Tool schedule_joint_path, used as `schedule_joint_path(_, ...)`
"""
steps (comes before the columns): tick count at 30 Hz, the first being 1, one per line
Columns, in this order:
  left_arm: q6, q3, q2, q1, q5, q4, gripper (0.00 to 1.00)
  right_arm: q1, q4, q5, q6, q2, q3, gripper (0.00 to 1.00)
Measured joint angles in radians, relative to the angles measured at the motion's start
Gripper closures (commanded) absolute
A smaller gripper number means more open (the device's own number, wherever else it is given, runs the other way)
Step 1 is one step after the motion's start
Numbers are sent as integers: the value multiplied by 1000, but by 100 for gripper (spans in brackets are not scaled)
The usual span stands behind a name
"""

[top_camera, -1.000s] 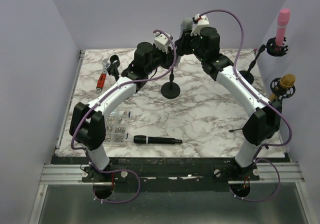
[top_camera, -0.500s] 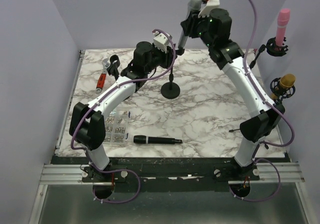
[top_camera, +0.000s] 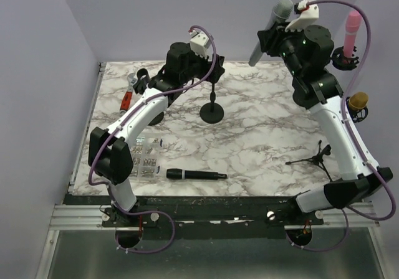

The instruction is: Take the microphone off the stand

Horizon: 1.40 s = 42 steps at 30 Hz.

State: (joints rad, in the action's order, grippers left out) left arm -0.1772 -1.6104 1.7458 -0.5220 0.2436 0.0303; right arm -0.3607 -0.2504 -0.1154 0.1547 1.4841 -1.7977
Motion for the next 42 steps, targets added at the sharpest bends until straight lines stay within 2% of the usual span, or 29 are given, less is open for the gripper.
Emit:
schedule_joint_path(3, -23, -55, 6, 8, 16, 58, 2, -1, 8, -1, -18, -97, 136, 99)
schedule_joint_path(7, -66, -120, 6, 22, 51, 139, 1, -1, -14, -3, -48, -179, 262, 99)
schedule_joint_path(12, -106, -158, -29, 47, 82, 276, 1, -1, -110, -3, -53, -187, 312, 99)
schedule_joint_path(16, -122, -69, -188, 93, 93, 329, 2, -18, -177, 9, -49, -187, 367, 99)
schedule_joint_path(19, -119, 76, -383, 137, 93, 304, 1, -123, -226, -60, -85, -178, 397, 99)
schedule_joint_path(24, -71, 320, -710, 158, 61, 183, 2, -444, -276, -174, -221, -109, 416, 99)
schedule_joint_path(27, -32, 430, -818, 158, 13, 132, 2, -558, -319, -211, -284, -36, 416, 99)
schedule_joint_path(35, 16, 604, -948, 159, -142, 57, 2, -695, -440, -291, -390, 269, 383, 99)
schedule_joint_path(42, 27, 610, -991, 160, -230, 24, 1, -739, -486, -257, -421, 407, 343, 99)
